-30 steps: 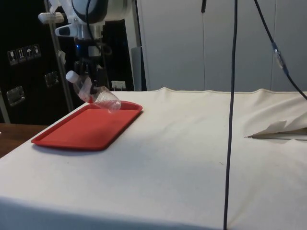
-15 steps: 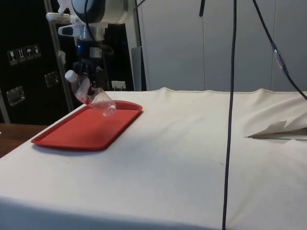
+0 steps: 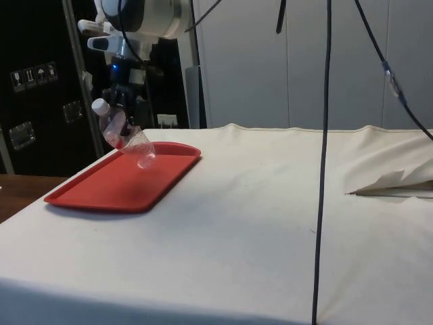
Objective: Place the bottle upright on the tray.
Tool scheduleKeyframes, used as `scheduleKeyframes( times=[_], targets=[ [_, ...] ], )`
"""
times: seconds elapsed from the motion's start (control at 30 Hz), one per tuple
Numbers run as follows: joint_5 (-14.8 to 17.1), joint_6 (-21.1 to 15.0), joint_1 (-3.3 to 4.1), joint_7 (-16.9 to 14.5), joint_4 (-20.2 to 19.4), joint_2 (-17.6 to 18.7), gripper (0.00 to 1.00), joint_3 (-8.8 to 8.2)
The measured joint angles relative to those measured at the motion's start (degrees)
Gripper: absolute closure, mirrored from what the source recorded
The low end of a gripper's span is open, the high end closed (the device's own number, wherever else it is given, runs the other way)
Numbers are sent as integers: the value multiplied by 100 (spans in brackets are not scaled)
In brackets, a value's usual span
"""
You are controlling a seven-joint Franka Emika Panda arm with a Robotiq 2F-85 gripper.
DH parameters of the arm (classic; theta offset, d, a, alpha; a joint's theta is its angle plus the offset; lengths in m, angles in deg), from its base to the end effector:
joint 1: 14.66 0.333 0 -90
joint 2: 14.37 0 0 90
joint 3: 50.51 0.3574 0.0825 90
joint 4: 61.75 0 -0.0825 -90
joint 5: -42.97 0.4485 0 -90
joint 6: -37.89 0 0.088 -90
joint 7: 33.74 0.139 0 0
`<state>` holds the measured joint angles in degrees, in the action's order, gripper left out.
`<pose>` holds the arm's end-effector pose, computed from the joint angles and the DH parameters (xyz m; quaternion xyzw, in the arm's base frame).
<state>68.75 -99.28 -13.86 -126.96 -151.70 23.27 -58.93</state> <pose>0.7978 -0.0774 0.2408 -0.8080 -0.5694 -0.1513 0.0099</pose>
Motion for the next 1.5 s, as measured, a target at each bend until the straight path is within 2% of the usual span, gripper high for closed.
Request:
scheduleKeyframes(
  times=[0.1, 0.17, 0.2, 0.23, 0.37, 0.43, 0.6, 0.8, 1.13, 1.17, 1.43, 1.5],
  targets=[
    [264, -6, -11, -286, 0, 23, 88, -40],
    [338, -6, -17, -361, 0, 29, 88, -52],
    [493, -6, -29, -510, 0, 46, 88, -74],
    [493, -6, -29, -510, 0, 46, 88, -74],
    [825, 23, -57, -768, 17, 80, 88, -132],
    [1060, 109, -74, -940, 63, 120, 88, -183],
    [1335, 229, -86, -1117, 155, 189, 88, -264],
    [1822, 470, -120, -1432, 281, 275, 88, -401],
    [2366, 808, -160, -1742, 487, 413, 88, -573],
    [2492, 900, -172, -1805, 539, 447, 88, -613],
    [2893, 1283, -212, -1948, 785, 630, 88, -791],
    [3042, 1473, -223, -1971, 911, 733, 88, -877]
  ],
)
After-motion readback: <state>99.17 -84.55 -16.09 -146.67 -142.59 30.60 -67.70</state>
